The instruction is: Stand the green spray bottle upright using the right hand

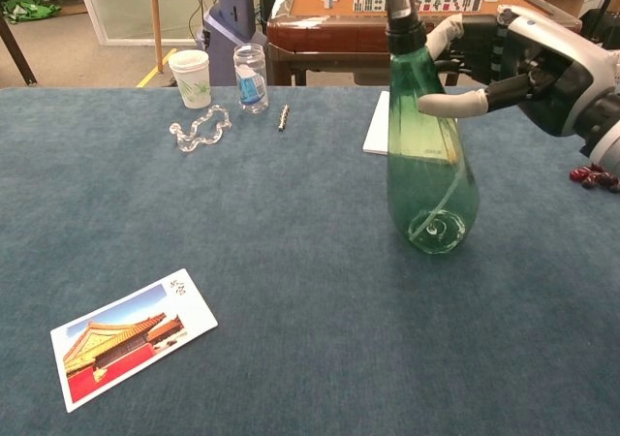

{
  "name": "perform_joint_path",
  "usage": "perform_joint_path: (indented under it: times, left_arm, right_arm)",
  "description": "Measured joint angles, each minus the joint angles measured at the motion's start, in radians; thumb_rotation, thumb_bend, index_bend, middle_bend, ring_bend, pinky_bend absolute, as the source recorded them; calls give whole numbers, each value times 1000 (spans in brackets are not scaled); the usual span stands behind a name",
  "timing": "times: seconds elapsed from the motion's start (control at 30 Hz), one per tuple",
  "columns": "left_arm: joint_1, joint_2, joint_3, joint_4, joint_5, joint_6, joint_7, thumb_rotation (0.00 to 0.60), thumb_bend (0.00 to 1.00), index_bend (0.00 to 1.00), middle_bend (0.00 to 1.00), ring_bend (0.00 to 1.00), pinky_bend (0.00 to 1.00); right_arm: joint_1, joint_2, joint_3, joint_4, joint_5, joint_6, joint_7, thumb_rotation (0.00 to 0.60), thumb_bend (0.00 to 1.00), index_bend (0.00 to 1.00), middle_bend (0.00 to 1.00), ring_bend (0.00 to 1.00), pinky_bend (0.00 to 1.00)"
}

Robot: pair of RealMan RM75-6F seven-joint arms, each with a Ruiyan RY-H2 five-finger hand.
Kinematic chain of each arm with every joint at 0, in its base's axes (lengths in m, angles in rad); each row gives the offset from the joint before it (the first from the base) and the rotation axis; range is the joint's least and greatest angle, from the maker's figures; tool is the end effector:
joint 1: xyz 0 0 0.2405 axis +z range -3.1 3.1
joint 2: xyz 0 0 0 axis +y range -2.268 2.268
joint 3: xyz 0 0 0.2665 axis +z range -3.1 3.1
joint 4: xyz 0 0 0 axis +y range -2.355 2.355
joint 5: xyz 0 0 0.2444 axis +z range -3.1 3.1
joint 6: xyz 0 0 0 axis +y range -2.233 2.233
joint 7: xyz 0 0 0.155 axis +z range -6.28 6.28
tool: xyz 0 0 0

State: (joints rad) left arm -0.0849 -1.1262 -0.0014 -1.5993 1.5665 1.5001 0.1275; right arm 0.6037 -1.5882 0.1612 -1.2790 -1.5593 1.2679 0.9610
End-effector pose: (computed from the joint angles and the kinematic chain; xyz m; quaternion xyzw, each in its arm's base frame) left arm -0.3299 0.1836 0.1220 -0.6440 -0.3408 -0.3520 0.5876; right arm -0.1777 -0.3541 -0.0161 0.4806 -0.5768 0.6492 0.1221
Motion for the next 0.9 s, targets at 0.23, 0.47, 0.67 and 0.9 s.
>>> perform_joint_path:
  times: [0.23,0.47,0.67,0.9]
  left_arm:
    - [-1,1,1,-4,0,-2,5,600,350,311,70,45,3]
    - [-3,0,1,-6,2,-6,9,600,350,311,70,45,3]
    - [-4,1,1,-6,2,-6,8,600,350,311,71,45,3]
    - [-3,1,1,-5,2,-4,7,600,350,311,70,45,3]
  right_arm:
    - [-41,33,-28,0,1,28,13,600,46,591,328,228,171]
    - [-53,47,-38,10,8,23,8,600,47,555,310,215,171]
    - [-51,51,-27,17,31,1,-16,600,34,481,284,188,171]
    - [-48,58,-24,14,39,-20,-49,600,27,433,252,161,170]
